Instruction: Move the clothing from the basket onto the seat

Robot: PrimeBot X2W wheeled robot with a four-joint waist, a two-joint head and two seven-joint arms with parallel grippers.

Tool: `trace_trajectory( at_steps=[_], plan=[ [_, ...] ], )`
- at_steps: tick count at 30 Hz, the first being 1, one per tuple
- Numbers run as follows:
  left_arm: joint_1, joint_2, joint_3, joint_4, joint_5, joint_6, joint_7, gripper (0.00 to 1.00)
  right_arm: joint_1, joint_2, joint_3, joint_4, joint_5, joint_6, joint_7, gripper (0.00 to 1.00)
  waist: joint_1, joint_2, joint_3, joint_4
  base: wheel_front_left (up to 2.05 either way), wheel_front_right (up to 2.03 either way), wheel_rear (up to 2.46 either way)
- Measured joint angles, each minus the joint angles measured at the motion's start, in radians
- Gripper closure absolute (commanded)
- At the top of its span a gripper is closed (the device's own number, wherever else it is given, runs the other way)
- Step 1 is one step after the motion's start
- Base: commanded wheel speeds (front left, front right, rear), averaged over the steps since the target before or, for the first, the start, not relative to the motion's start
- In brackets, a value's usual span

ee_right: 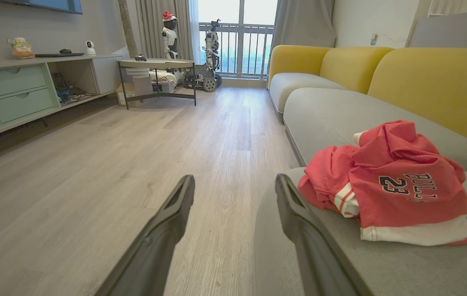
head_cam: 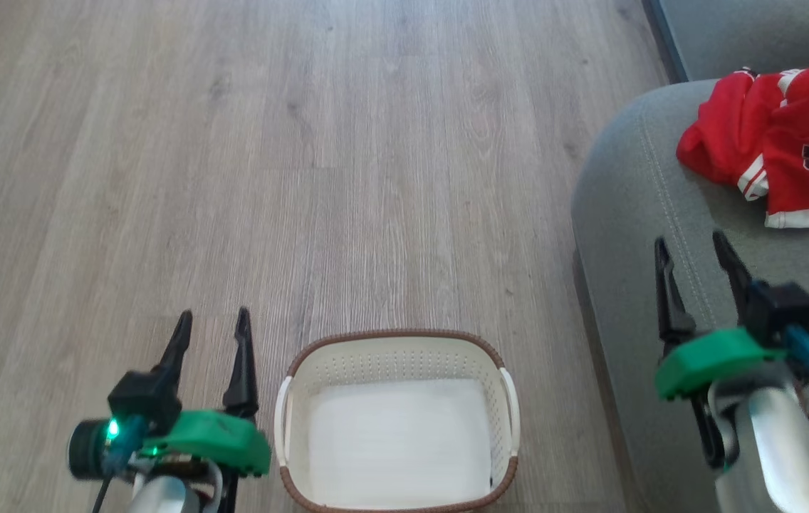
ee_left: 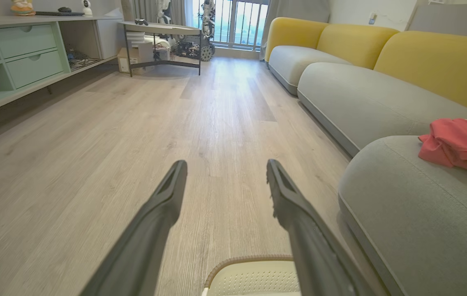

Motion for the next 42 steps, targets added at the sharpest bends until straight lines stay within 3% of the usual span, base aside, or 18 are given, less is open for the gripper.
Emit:
trace_trajectory(
  at_steps=[14,31,42],
  plan=[
    [0.143,-0.024,0.126,-0.019,0.049,-0.025,0.000,0.00,0.159,0.007,0.022,-0.115,0.146,0.000,0.000,0.00,0.0000,0.0000,-0.038,0.001,0.00,0.00,0.00],
    [0.179,-0.074,0.182,-0.013,0.092,-0.086,0.000,0.00,0.201,0.009,0.053,-0.125,0.151,0.000,0.000,0.00,0.0000,0.0000,-0.057,0.006,0.00,0.00,0.00],
    [0.179,-0.085,0.192,0.003,0.110,-0.097,0.000,0.00,0.201,0.009,0.055,-0.120,0.151,0.000,0.000,0.00,0.0001,0.0000,-0.065,0.010,0.00,0.00,0.00]
  ],
)
